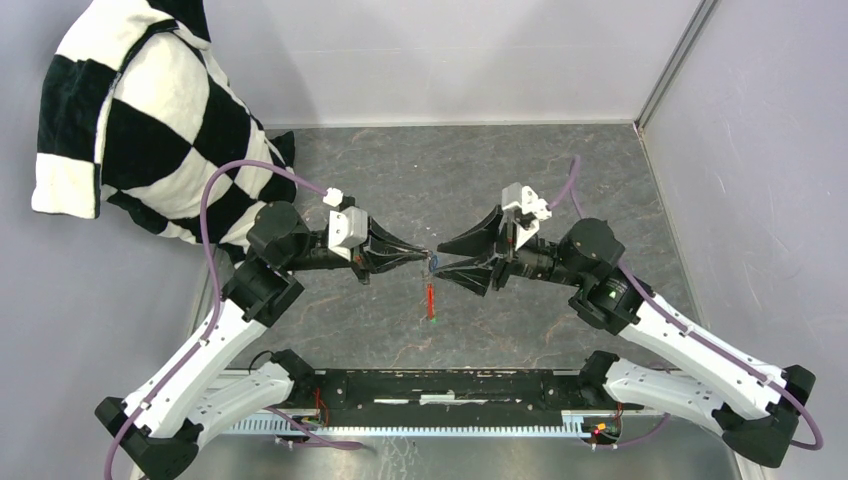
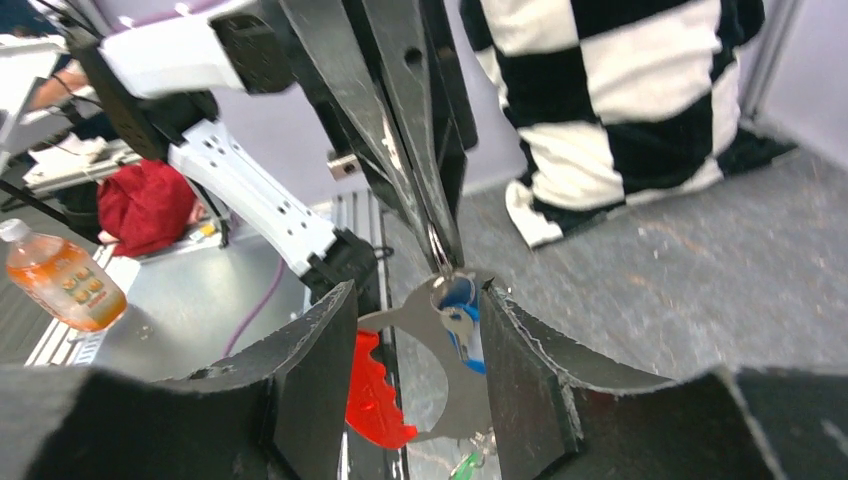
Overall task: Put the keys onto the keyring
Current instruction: Place the keyring at the center of the board.
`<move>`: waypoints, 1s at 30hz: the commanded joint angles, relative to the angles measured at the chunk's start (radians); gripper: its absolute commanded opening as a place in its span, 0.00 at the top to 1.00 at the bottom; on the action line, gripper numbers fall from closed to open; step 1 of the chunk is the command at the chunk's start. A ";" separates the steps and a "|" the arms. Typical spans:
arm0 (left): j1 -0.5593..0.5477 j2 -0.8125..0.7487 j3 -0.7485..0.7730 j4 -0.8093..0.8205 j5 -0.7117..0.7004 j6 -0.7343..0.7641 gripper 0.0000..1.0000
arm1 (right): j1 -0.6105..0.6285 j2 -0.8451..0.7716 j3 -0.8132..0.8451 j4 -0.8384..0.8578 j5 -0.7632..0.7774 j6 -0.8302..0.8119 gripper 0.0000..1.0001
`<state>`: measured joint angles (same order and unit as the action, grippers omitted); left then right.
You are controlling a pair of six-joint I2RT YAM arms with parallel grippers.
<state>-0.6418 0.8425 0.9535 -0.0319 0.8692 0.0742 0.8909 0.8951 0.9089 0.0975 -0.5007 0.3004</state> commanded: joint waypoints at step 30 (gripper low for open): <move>-0.001 -0.035 0.032 -0.141 0.126 0.130 0.45 | -0.004 0.061 0.053 0.064 -0.041 -0.043 1.00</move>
<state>-0.6411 0.8177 0.9604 -0.0242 1.0039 0.0895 0.8883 0.9550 0.8848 0.3069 -0.6201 0.3561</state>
